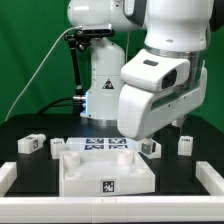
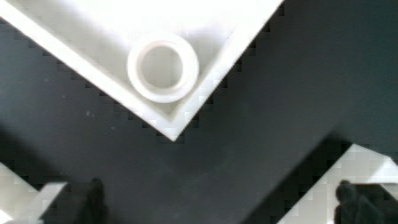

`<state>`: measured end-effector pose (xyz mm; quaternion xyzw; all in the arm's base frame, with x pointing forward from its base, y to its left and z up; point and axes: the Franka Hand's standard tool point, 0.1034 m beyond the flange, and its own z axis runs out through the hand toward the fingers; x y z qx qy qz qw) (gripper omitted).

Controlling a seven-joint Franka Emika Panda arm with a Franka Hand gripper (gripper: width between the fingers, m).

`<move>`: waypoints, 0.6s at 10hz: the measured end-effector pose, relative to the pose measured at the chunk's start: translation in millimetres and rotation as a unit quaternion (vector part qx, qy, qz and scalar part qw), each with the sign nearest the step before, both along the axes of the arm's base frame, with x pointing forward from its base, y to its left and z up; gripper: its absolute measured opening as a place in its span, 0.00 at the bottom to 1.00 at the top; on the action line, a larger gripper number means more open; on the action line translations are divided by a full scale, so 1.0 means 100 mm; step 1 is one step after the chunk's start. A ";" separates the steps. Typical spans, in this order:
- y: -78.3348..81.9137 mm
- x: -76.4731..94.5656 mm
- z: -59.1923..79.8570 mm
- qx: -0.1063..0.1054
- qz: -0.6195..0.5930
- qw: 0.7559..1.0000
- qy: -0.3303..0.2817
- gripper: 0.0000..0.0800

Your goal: Assemble one leg

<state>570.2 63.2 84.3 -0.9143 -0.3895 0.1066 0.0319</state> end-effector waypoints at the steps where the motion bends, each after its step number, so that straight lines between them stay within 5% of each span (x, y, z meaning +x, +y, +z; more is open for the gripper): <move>1: 0.00 -0.02 0.00 -0.001 0.000 1.000 0.005 0.81; 6: 0.00 -0.02 0.00 -0.001 0.000 1.000 0.005 0.81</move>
Offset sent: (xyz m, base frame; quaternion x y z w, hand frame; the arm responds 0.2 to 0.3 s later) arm 0.0000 0.0000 0.0000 0.0000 0.0000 0.0000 1.0000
